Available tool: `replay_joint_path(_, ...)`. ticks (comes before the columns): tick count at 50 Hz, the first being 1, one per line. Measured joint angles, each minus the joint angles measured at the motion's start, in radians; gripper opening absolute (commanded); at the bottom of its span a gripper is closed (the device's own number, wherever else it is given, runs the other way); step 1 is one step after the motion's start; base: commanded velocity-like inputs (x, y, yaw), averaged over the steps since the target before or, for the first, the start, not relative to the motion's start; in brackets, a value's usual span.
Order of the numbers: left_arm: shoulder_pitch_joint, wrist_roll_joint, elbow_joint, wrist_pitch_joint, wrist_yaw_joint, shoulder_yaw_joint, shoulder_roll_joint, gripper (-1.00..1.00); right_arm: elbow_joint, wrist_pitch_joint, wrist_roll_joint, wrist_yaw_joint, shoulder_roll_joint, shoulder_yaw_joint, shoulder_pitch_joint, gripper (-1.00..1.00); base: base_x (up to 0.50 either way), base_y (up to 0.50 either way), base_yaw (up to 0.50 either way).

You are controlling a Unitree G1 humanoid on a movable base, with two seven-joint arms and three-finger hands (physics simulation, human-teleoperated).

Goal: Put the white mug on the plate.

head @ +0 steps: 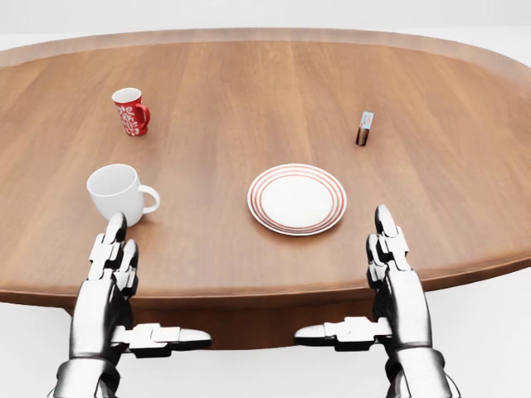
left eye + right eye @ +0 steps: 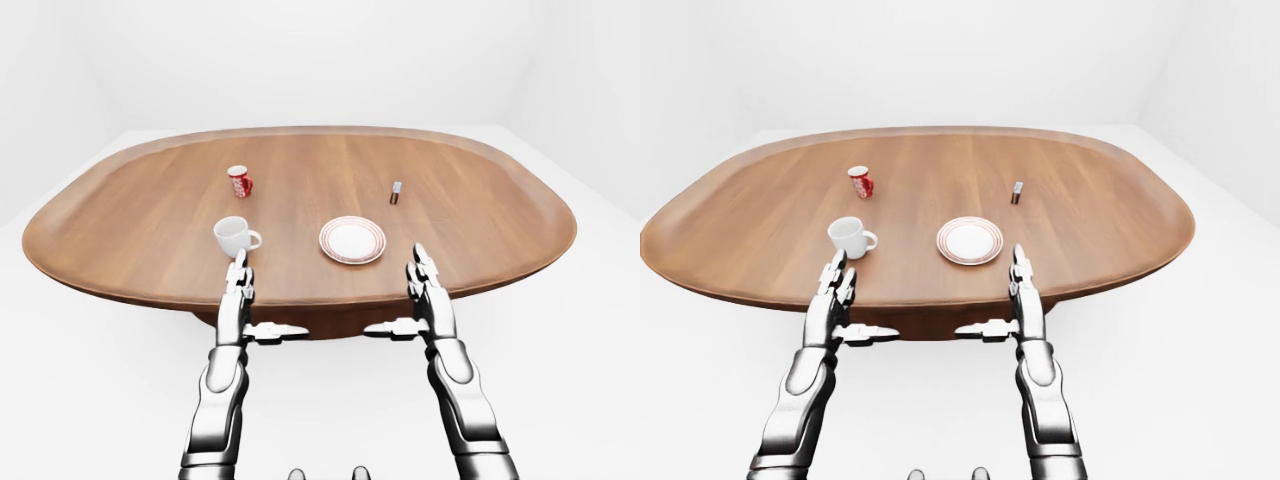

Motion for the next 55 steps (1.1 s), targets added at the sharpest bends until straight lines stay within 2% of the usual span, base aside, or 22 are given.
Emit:
replay_joint_path(5, -0.003, -0.012, -0.008, 0.008, -0.009, 0.016, 0.007, 1.0, -0.004, 0.006, 0.005, 0.008, -0.008, -0.015, -0.004, 1.0, 0.0, 0.0, 0.0)
replay_joint_path(11, -0.005, -0.016, -0.037, 0.023, -0.008, 0.037, 0.018, 1.0, -0.054, 0.045, 0.02, 0.014, -0.019, -0.04, -0.008, 1.0, 0.0, 0.0, 0.0)
replay_joint_path(13, -0.006, -0.026, -0.065, 0.042, -0.007, 0.054, 0.024, 1.0, -0.097, 0.077, 0.033, 0.014, -0.026, -0.059, -0.009, 1.0, 0.0, 0.0, 0.0)
replay_joint_path(15, -0.01, -0.043, -0.101, 0.069, -0.005, 0.079, 0.033, 1.0, -0.148, 0.082, 0.048, 0.012, -0.034, -0.084, -0.009, 1.0, 0.0, 0.0, 0.0)
replay_joint_path(16, -0.013, -0.066, -0.123, 0.083, -0.006, 0.099, 0.039, 1.0, -0.182, 0.082, 0.059, 0.012, -0.04, -0.101, -0.01, 1.0, 0.0, 0.0, 0.0)
replay_joint_path(21, -0.028, -0.18, -0.239, 0.083, 0.018, 0.226, 0.083, 1.0, -0.374, 0.082, 0.118, 0.009, -0.071, -0.209, -0.006, 1.0, 0.0, 0.0, 0.0)
replay_joint_path(25, -0.026, -0.278, -0.369, 0.083, 0.06, 0.335, 0.119, 1.0, -0.535, 0.082, 0.207, -0.003, -0.109, -0.34, -0.018, 1.0, 0.0, 0.0, 0.0)
replay_joint_path(33, -0.021, -0.533, -0.61, 0.083, 0.185, 0.589, 0.206, 1.0, -0.771, 0.082, 0.553, -0.111, -0.256, -0.691, -0.03, 1.0, 0.0, 0.0, 0.0)
replay_joint_path(39, -0.001, -0.706, -0.715, 0.083, 0.287, 0.748, 0.272, 1.0, -0.851, 0.082, 0.719, -0.176, -0.334, -0.834, -0.005, 1.0, 0.0, 0.0, 0.0)
replay_joint_path(46, 0.018, -0.819, -0.779, 0.083, 0.356, 0.841, 0.316, 1.0, -0.905, 0.082, 0.799, -0.199, -0.375, -0.919, 0.015, 1.0, 0.0, 0.32, 0.0)
replay_joint_path(55, 0.026, -0.877, -0.801, 0.083, 0.394, 0.882, 0.339, 1.0, -0.936, 0.082, 0.84, -0.202, -0.394, -0.973, 0.028, 1.0, 0.0, 0.5, 0.0)
